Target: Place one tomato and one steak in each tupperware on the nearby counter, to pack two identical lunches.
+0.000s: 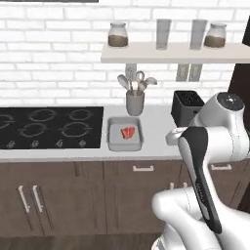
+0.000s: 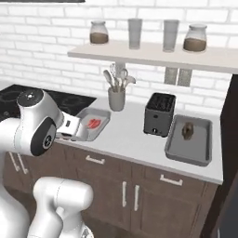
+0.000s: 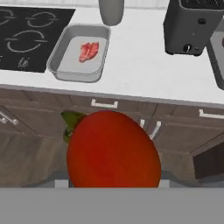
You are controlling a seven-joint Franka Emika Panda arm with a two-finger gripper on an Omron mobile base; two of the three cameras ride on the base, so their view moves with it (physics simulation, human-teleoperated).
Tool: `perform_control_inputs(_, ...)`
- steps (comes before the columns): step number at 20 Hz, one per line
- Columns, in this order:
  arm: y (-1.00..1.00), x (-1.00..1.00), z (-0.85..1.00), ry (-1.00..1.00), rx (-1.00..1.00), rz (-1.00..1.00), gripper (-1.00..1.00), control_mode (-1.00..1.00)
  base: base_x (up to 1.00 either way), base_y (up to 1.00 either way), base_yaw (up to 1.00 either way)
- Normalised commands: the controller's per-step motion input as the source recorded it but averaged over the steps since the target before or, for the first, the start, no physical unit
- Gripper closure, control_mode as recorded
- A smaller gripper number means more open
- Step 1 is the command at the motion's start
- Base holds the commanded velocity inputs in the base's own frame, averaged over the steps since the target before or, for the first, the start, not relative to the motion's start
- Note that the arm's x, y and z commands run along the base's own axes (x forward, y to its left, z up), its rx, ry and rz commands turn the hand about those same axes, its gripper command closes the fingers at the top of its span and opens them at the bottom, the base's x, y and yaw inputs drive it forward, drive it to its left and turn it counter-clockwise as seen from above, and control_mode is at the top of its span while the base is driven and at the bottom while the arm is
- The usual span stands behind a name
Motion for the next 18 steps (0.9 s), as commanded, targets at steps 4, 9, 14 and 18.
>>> perform_control_inputs(4,0.00,0.00,0.00,0.00,0.00,0.00,1.00,1.00,0.87,1.00,-0.30)
perform_control_inputs(9,0.00,0.00,0.00,0.00,0.00,0.00,1.00,1.00,0.88,0.99,-0.25)
perform_control_inputs(14,0.03,0.14,-0.14,0.03,-0.01,-0.07,1.00,-1.00,0.46,0.40,-0.13)
perform_control_inputs(18,-0.16,0.11,-0.24,0.09,0.00,-0.09,1.00,-1.00,0.00,0.00,0.00)
